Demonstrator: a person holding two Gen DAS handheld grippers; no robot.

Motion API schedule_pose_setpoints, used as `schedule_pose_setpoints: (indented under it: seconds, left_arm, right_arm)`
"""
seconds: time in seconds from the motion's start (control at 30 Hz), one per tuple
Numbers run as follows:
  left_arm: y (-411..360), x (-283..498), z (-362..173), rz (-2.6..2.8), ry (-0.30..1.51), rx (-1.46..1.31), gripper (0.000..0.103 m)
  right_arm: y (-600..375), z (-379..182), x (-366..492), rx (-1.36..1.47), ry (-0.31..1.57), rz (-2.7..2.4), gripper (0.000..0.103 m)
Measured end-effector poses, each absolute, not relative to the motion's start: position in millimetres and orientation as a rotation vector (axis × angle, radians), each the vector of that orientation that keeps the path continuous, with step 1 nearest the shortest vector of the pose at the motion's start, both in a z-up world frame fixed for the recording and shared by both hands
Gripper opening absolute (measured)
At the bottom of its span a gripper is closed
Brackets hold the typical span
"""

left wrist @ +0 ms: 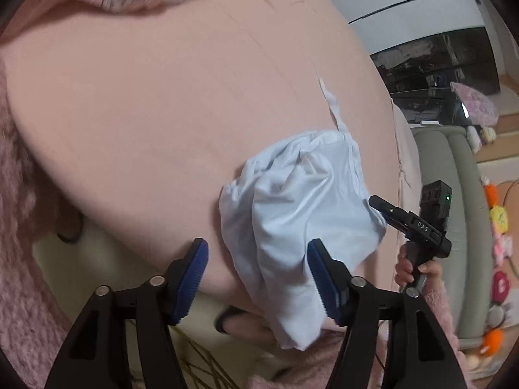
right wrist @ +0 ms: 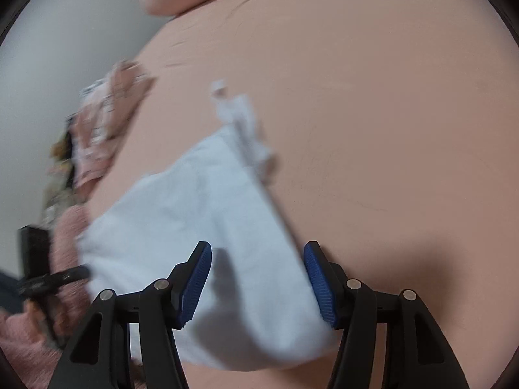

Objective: Fold clothes

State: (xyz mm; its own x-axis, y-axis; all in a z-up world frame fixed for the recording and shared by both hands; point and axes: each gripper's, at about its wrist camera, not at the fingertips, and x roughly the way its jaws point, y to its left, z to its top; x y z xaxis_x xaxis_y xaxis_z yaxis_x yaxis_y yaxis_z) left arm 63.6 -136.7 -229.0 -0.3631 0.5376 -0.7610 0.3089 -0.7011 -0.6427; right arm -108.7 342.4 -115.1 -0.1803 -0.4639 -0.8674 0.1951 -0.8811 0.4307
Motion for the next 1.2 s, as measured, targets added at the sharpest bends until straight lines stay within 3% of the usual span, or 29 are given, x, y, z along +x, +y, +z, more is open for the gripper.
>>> schedule_pose_setpoints:
  seconds: [0.2, 0.27, 0.33, 0.43, 0.47, 0.5, 0.53, 0.67, 0.8, 0.9, 1.0, 1.17, 1.2]
  left_arm:
    - [-138, 66, -231, 2.141, -1.149, -1.633, 0.07]
    - [-133, 68, -232, 2.105, -1.139, -1.639, 0.07]
    - [-127, 68, -235, 2.133, -1.059, -1.671, 0.07]
    - [-104, 42, -238, 2.187, -1.001, -1.623, 0.069]
    - [-103, 39, -231, 2.203, -0.963, -1.604, 0.046]
    - [-102, 36, -224, 2.219, -0.916, -1.585, 0.032]
    - [-102, 34, -216, 2.235, -0.868, -1.565, 0.03]
    - [-108, 11, -188, 2.236, -0.744, -1.502, 0.026]
    - [-112, -32, -163, 2.12, -0.606, -1.501, 0.026]
    - [-100, -65, -164, 2.03, -0.444, -1.54, 0.026]
    - [-84, -97, -199, 1.941, -0.316, -1.65, 0.029]
    - [-86, -104, -218, 1.9, -0.327, -1.651, 0.053]
    - [-91, -97, -213, 1.927, -0.335, -1.612, 0.066]
  right_arm:
    - [320, -126, -112, 1.693, -0.197, -2.036, 0.077]
    - [317, -125, -111, 1.692, -0.21, -2.032, 0.072]
    - [315, -123, -110, 1.68, -0.245, -2.009, 0.052]
    - [313, -132, -107, 1.682, -0.289, -1.988, 0.044]
    - [310, -135, -104, 1.673, -0.271, -2.001, 0.042]
    - [308, -134, -102, 1.653, -0.272, -2.007, 0.023]
    - [306, -132, -99, 1.642, -0.284, -2.009, 0.011]
    - [305, -104, -74, 1.607, -0.298, -2.12, 0.011]
    - [322, -70, -31, 1.514, -0.425, -2.259, 0.011]
    - [335, -67, 3, 1.484, -0.603, -2.346, 0.011]
    - [350, -97, 16, 1.553, -0.757, -2.376, 0.015]
    - [371, -126, 12, 1.615, -0.929, -2.385, 0.026]
    - [374, -120, 14, 1.599, -0.926, -2.41, 0.027]
